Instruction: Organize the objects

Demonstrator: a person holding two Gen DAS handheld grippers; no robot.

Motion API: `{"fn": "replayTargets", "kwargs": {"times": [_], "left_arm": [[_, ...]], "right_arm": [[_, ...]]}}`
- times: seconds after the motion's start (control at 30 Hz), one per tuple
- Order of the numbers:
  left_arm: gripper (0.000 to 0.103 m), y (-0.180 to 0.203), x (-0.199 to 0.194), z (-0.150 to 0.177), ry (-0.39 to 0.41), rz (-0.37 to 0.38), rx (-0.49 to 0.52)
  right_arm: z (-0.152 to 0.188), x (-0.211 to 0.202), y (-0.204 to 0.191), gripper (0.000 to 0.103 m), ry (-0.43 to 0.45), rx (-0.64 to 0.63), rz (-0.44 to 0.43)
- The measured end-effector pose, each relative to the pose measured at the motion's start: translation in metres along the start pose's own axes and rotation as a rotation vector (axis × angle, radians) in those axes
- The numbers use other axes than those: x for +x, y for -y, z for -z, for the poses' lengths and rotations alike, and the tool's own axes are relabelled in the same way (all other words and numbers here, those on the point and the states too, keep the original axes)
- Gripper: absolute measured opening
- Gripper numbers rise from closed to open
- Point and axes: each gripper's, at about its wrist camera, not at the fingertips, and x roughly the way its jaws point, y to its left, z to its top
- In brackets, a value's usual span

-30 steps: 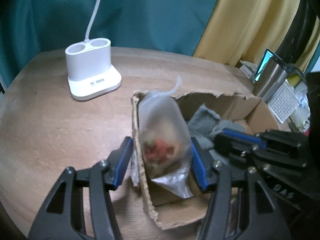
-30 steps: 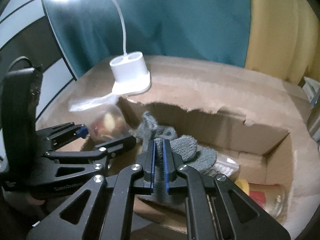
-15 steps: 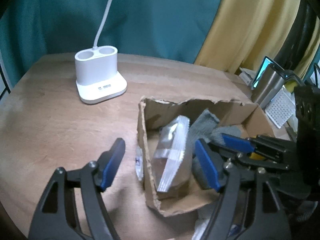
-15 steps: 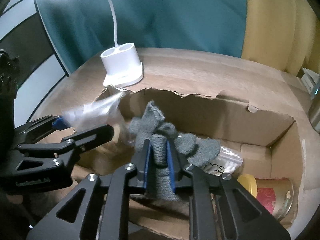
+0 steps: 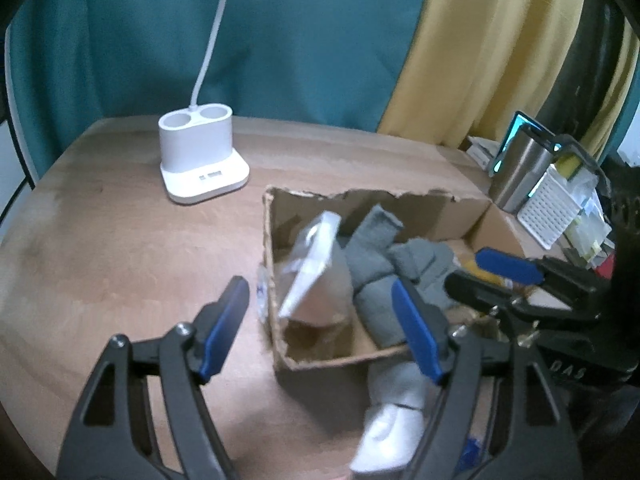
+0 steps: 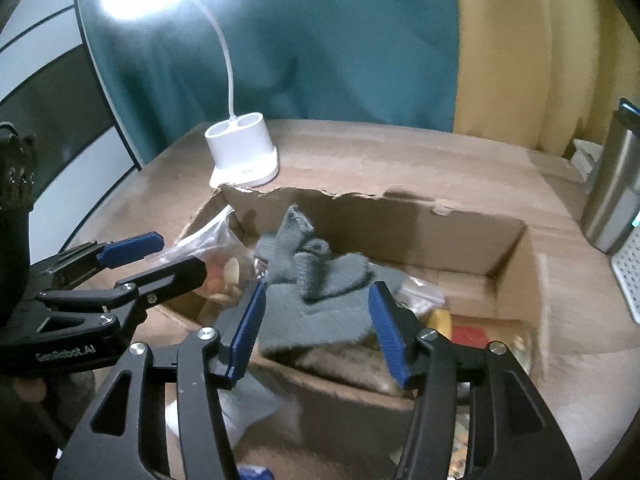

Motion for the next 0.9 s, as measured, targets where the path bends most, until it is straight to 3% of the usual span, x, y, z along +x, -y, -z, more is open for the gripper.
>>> {"fn": "replayTargets", "kwargs": {"times": [0.57, 0.9], "left_arm": [[0.078, 0.016, 0.011, 0.015, -0.040, -0.030, -0.029], [0.079, 0.019, 0.023, 0.006, -0.041, -0.050, -0.039]], "right_arm": [[0.035, -0.050, 0.060, 0.058, 0.039, 0.113, 0.157], [0.044, -0.054, 0.058, 0.059, 0.053, 0.096, 0.161]]}}
